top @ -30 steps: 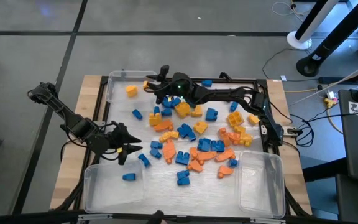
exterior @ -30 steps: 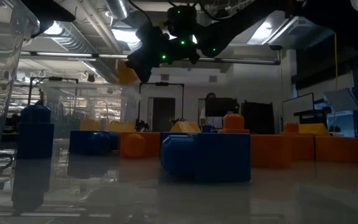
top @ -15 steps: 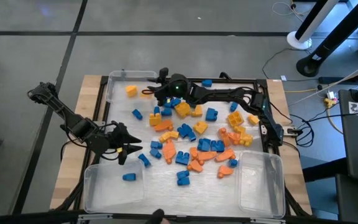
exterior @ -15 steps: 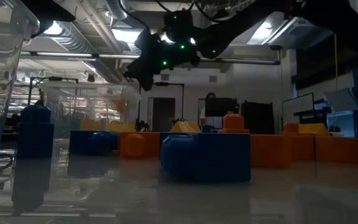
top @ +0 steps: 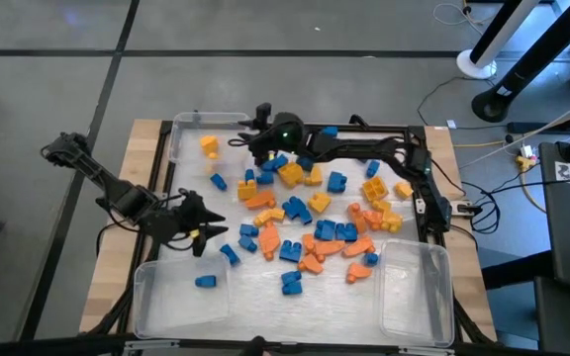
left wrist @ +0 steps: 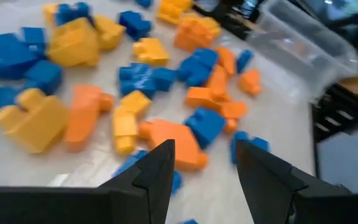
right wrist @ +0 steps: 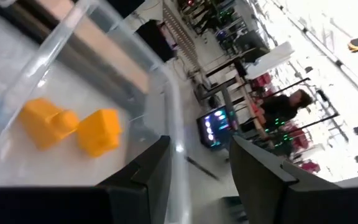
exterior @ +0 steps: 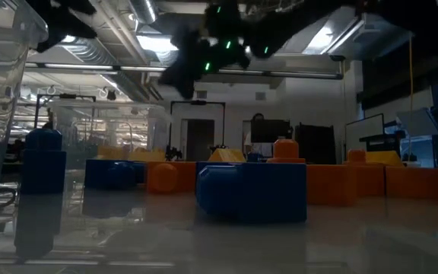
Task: Sort blocks
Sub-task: Put the blue game piece into the bottom left transparent bin
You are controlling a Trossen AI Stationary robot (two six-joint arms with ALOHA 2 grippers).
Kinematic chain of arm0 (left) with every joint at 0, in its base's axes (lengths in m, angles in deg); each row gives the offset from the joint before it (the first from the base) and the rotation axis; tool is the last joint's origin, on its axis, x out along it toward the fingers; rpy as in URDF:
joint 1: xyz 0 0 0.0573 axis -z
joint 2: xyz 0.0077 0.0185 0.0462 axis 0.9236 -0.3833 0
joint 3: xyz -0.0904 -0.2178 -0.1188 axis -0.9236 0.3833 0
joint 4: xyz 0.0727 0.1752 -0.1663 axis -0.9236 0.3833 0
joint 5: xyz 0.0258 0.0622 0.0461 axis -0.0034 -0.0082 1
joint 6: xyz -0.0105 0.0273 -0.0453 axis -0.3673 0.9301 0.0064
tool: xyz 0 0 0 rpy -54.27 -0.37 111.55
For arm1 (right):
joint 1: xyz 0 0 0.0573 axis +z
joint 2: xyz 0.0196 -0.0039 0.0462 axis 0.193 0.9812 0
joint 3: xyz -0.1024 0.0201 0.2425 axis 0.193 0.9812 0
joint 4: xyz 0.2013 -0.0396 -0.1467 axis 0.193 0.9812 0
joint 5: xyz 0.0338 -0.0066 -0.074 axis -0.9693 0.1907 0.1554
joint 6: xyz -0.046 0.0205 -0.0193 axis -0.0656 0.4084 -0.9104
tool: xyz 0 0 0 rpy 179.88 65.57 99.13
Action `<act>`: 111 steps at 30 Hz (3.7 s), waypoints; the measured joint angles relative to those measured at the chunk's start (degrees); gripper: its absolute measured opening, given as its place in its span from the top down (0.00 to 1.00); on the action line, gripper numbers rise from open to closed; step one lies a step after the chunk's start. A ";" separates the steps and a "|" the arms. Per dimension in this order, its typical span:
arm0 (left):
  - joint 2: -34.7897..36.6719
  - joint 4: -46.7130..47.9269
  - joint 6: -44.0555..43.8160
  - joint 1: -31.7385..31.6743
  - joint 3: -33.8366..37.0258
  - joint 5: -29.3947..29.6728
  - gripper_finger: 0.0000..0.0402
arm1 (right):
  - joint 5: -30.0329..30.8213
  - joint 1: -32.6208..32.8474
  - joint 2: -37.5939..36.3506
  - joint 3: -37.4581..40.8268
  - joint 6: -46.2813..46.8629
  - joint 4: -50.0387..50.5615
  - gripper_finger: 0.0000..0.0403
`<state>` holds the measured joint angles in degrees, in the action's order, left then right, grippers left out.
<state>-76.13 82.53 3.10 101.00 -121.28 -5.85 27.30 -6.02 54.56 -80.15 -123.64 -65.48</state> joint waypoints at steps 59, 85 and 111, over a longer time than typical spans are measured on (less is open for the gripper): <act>-21.20 3.60 38.99 -20.50 -0.20 -48.79 0.60 | 0.04 26.89 -42.49 25.00 24.52 55.71 0.60; -21.22 4.01 37.96 -20.52 0.09 -44.92 0.60 | 1.42 27.66 -42.49 25.00 24.52 55.74 0.60; -21.35 3.54 39.27 -17.39 1.60 -45.18 0.60 | 2.48 27.66 -42.47 25.00 24.48 55.77 0.60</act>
<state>-97.48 86.07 42.37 83.60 -119.68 -51.03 29.78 21.63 12.09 -55.15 -99.17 -9.71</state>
